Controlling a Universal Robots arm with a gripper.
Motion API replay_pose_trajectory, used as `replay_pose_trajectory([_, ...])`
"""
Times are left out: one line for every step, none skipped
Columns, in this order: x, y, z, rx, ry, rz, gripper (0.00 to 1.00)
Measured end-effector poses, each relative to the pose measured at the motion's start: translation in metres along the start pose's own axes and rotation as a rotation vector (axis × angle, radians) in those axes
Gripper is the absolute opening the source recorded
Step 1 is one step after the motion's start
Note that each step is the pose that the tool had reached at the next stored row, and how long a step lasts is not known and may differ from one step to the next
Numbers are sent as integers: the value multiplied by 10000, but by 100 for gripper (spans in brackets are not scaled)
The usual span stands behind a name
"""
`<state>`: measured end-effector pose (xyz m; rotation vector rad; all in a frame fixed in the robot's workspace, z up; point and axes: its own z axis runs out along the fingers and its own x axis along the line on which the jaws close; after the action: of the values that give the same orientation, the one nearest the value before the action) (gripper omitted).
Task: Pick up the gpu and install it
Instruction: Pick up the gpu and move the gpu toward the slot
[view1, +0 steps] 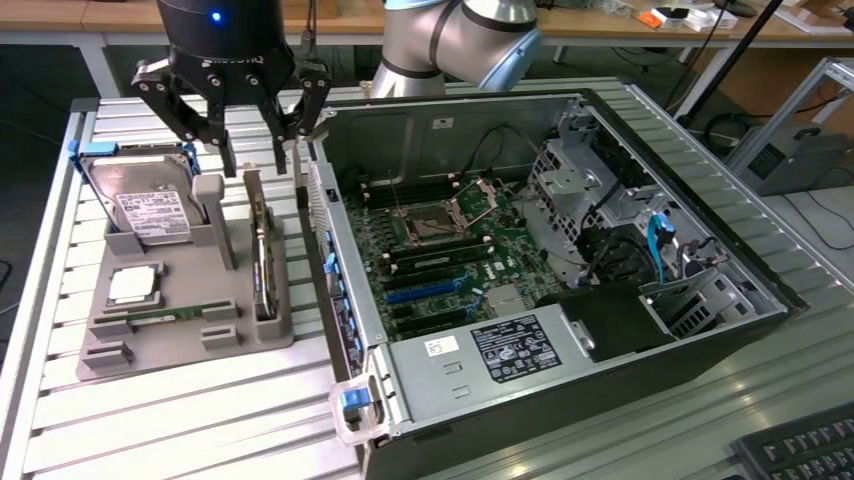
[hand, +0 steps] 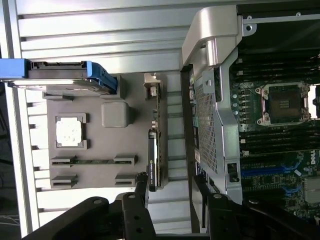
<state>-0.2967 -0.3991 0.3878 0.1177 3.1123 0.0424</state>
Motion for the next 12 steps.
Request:
replay_pose_trajectory([0,0,0,-1,-1,0,48])
replay_pose_trajectory([0,0,0,0,0,0,48])
replay_pose_trajectory([0,-1,0,1,1,0,48])
replay_pose_trajectory([0,-1,8,6,0,-1,48])
replay_pose_trajectory([0,-2,20,7,0,-1,48])
replay_pose_trajectory([1,-2,29,7,0,-1,48])
replay_pose_trajectory([1,-2,37,6,-1,-1,48])
replay_pose_trajectory([1,-2,46,6,-1,-1,48])
replay_pose_trajectory([1,-2,52,7,-1,0,48])
replay_pose_trajectory([2,-3,57,6,-1,-1,48])
replay_pose_trajectory([2,-3,60,6,0,-1,48])
replay_pose_trajectory([2,-3,66,6,-1,-1,48])
